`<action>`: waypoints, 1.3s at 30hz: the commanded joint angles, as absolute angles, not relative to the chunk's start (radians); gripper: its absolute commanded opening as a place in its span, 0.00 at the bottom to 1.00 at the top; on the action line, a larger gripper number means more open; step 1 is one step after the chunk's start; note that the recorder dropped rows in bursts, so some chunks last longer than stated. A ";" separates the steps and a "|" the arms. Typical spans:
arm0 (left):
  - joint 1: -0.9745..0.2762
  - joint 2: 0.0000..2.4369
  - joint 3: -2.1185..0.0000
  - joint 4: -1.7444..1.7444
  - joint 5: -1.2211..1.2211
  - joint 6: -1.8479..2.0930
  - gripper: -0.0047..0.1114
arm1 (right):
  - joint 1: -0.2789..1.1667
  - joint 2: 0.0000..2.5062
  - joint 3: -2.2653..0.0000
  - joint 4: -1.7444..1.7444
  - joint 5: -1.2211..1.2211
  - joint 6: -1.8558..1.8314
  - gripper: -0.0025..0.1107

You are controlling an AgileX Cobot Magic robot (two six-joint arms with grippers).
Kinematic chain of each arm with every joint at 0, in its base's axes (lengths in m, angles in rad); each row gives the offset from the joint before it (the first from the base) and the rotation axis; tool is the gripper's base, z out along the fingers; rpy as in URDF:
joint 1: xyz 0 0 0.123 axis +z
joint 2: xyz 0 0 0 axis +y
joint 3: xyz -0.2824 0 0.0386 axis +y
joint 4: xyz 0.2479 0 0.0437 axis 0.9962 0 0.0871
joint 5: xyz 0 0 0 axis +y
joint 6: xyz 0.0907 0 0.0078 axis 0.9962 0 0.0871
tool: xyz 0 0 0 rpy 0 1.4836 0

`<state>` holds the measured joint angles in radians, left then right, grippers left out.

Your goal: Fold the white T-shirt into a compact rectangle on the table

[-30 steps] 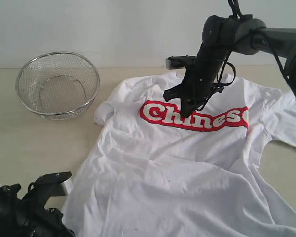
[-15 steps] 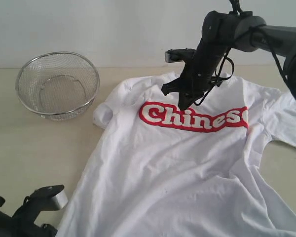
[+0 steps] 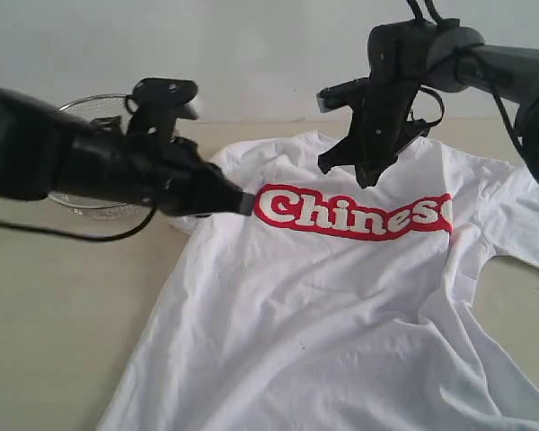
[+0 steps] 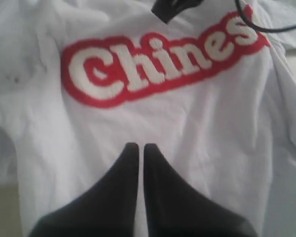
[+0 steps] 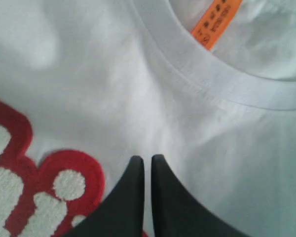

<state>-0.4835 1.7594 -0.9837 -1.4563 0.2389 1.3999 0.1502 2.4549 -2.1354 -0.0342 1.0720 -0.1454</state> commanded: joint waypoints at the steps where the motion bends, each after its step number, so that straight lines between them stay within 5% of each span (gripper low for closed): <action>1: -0.470 1.983 -1.270 -1.416 0.258 1.421 0.08 | 0.102 2.392 -2.148 -0.069 1.084 -0.098 0.02; 13: -0.382 2.329 -1.655 -1.416 0.273 1.363 0.08 | -0.119 2.385 -2.148 0.084 1.079 -0.165 0.02; 26: -0.371 2.493 -1.867 -1.276 0.366 1.192 0.08 | -0.121 2.480 -2.148 0.077 1.020 -0.190 0.02; 39: -0.369 2.589 -1.994 -0.776 0.378 0.703 0.08 | -0.121 2.505 -2.148 0.085 1.046 -0.187 0.02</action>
